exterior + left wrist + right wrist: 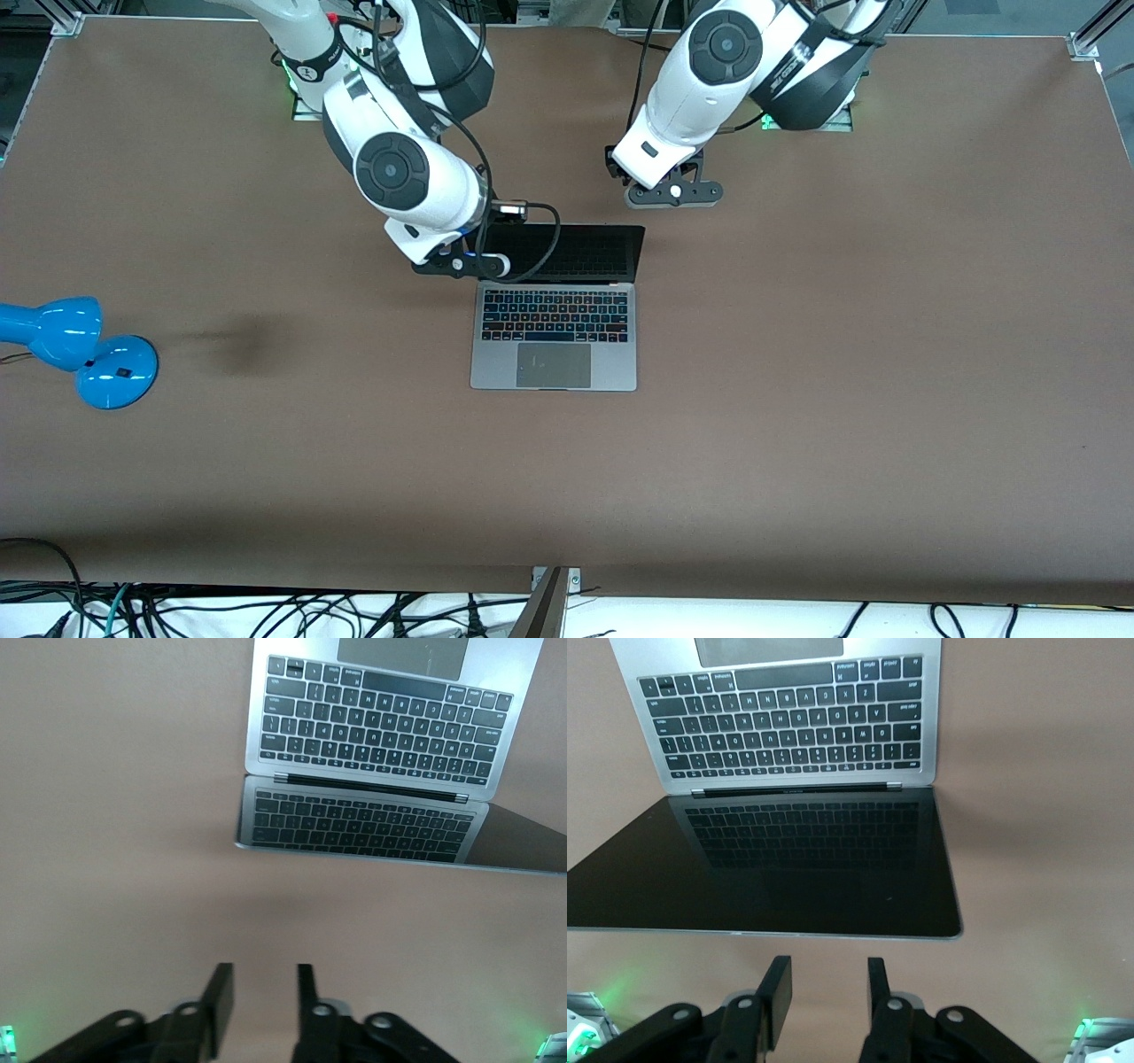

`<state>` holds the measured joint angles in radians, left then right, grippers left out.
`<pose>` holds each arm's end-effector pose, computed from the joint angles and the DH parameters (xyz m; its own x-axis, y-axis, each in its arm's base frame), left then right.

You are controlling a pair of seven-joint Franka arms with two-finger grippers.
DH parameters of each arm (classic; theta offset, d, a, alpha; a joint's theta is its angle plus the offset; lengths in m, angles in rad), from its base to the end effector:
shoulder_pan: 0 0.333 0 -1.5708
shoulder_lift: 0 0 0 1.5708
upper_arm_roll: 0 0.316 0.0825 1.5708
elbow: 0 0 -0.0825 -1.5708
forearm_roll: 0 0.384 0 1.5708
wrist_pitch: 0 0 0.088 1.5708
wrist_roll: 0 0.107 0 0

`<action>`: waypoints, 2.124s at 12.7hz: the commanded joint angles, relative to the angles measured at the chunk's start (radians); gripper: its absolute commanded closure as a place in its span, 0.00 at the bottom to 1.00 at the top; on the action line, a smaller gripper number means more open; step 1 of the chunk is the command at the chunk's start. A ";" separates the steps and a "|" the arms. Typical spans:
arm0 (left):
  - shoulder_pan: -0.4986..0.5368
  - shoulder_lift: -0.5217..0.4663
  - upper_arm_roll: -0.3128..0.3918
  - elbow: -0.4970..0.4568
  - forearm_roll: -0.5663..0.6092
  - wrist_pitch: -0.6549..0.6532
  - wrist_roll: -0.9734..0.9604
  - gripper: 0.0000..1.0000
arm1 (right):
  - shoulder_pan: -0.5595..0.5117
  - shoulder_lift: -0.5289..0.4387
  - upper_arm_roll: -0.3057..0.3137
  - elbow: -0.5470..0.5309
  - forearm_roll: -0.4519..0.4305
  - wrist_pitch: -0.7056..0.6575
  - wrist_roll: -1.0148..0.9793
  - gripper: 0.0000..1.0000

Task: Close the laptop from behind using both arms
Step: 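Lower both grippers behind the laptop screen's back edge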

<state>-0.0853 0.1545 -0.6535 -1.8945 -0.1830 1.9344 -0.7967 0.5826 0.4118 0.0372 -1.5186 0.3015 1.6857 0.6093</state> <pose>0.4303 -0.3917 0.4328 0.9619 0.1139 -0.2484 0.1452 -0.9831 0.1113 0.5157 0.3992 0.4112 0.9282 -0.0394 -0.3700 -0.0812 -0.9919 -0.0980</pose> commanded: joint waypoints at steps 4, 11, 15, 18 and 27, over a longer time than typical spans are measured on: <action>-0.024 0.137 0.002 0.055 -0.010 0.061 -0.041 1.00 | 0.034 0.041 0.001 -0.005 0.073 0.006 0.020 0.81; -0.025 0.290 0.003 0.141 0.092 0.063 -0.064 1.00 | 0.054 0.084 0.001 -0.005 0.071 0.017 0.015 0.90; -0.028 0.342 0.006 0.182 0.112 0.063 -0.065 1.00 | 0.052 0.084 0.000 -0.002 0.051 0.083 0.004 0.91; -0.039 0.373 0.015 0.225 0.114 0.063 -0.065 1.00 | 0.052 0.085 0.000 -0.002 -0.015 0.140 0.003 0.91; -0.047 0.473 0.031 0.327 0.237 0.063 -0.124 1.00 | 0.037 0.096 -0.010 0.000 -0.018 0.236 -0.089 0.91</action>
<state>-0.1144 0.5887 -0.6303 -1.6096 0.0134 2.0051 -0.8931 0.6274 0.5066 0.0236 -1.5177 0.2959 1.8952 0.5487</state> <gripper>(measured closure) 0.991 0.903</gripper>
